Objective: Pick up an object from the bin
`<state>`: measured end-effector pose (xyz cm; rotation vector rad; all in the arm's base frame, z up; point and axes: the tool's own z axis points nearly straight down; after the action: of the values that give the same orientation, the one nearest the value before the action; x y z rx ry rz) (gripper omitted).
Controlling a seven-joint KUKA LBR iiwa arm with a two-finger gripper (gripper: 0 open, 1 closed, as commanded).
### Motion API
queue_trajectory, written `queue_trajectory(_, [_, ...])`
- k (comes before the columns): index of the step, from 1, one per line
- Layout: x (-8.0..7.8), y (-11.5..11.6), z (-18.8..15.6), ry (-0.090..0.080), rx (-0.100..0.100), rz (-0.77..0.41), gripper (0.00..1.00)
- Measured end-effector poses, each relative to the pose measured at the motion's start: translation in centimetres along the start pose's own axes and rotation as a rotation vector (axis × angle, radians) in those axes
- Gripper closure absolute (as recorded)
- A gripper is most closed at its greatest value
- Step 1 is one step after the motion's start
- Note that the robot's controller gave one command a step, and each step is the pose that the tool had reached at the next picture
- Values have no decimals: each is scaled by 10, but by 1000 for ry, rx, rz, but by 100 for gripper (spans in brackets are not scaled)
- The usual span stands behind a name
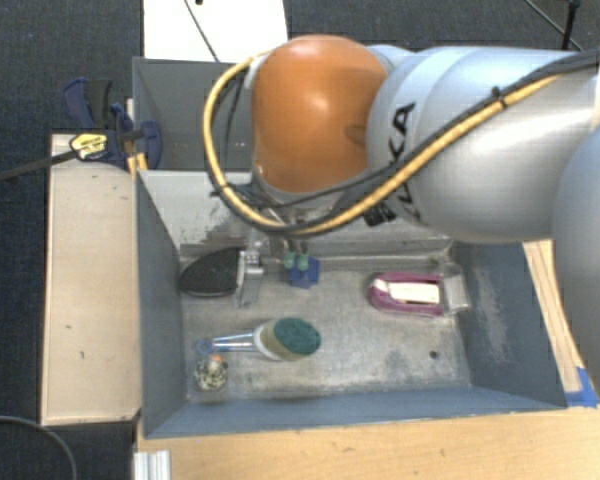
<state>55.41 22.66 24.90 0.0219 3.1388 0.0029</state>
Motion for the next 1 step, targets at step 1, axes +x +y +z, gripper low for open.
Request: queue_trajectory(1, [50,-58,127,8,2,-326,0])
